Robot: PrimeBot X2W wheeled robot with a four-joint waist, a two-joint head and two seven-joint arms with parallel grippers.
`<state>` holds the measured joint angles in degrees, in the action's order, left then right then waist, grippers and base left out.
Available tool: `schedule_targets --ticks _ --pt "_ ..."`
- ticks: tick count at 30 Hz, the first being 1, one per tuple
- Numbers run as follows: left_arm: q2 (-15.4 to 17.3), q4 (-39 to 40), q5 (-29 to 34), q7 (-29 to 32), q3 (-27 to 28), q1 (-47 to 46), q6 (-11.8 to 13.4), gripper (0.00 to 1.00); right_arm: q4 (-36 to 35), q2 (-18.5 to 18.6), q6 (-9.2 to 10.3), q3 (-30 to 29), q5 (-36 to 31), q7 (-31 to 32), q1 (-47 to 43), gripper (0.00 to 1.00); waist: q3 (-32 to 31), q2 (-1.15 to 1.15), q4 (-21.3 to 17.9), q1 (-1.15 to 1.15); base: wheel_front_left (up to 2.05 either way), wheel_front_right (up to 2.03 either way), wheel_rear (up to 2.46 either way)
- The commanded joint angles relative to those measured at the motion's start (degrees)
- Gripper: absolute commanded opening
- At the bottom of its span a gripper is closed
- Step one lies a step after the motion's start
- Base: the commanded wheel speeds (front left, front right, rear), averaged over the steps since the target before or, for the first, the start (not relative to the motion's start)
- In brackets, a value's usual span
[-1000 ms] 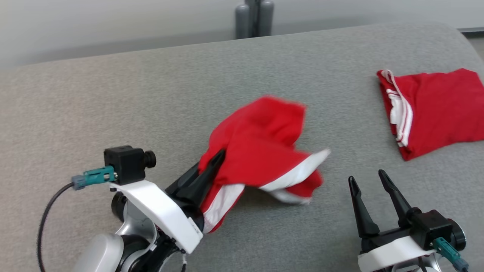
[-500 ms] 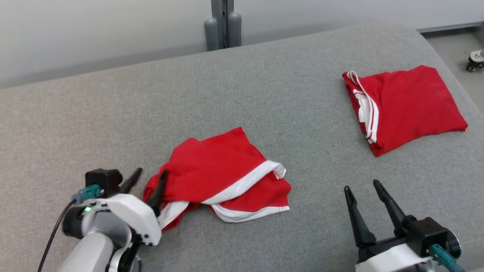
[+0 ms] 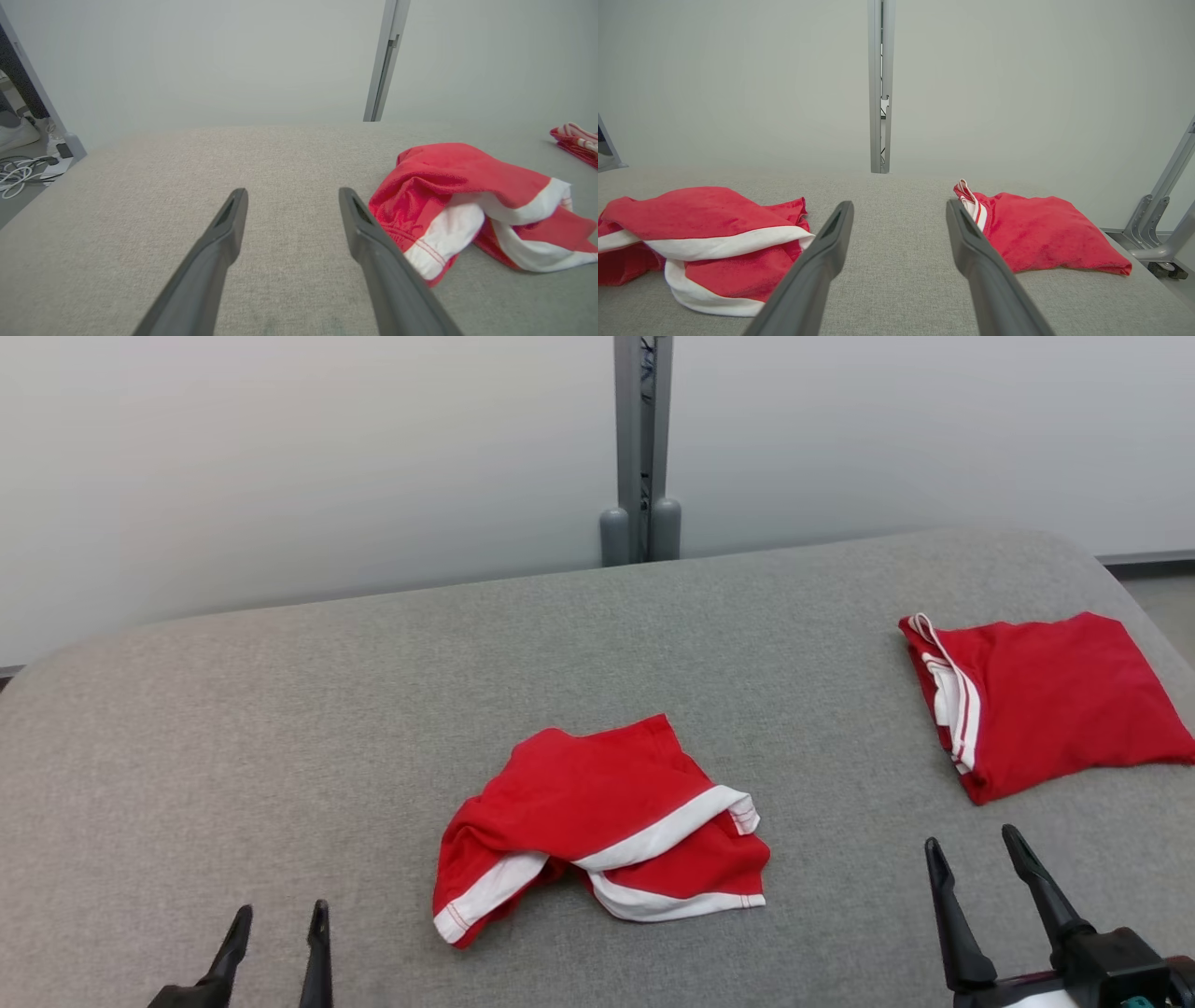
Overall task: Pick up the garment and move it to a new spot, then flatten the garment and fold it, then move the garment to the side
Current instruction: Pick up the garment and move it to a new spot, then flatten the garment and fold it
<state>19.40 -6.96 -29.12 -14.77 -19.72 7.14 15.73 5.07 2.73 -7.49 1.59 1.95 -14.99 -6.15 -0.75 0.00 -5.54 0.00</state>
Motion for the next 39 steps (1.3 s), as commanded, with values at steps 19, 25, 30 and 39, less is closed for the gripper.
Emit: schedule_targets --ticks 19,25,30,39 --pt "-7.87 2.74 12.15 -0.39 16.74 9.9 -12.99 1.0 3.7 0.31 -0.01 -2.03 1.43 -0.28 -0.06 1.0 -4.48 0.0 4.54 0.0 0.0 0.0 0.0" --pt "-10.65 2.13 14.31 -0.39 19.92 9.19 -16.0 1.0 3.98 0.31 -0.01 -1.67 1.5 -0.28 0.06 1.0 -4.17 0.0 4.22 0.0 0.0 0.0 0.0" --pt "-13.51 0.01 11.16 0.37 18.75 8.4 -19.95 1.0 3.88 0.32 -0.01 -1.32 1.18 -0.28 0.81 1.0 -2.95 0.0 3.02 0.0 0.0 0.0 0.0" --pt "-12.89 -4.76 4.02 12.73 9.09 3.1 -23.06 1.0 3.73 0.29 -0.01 -0.39 2.03 -0.28 2.26 1.0 0.43 0.0 -1.17 0.0 0.0 0.0 0.0"
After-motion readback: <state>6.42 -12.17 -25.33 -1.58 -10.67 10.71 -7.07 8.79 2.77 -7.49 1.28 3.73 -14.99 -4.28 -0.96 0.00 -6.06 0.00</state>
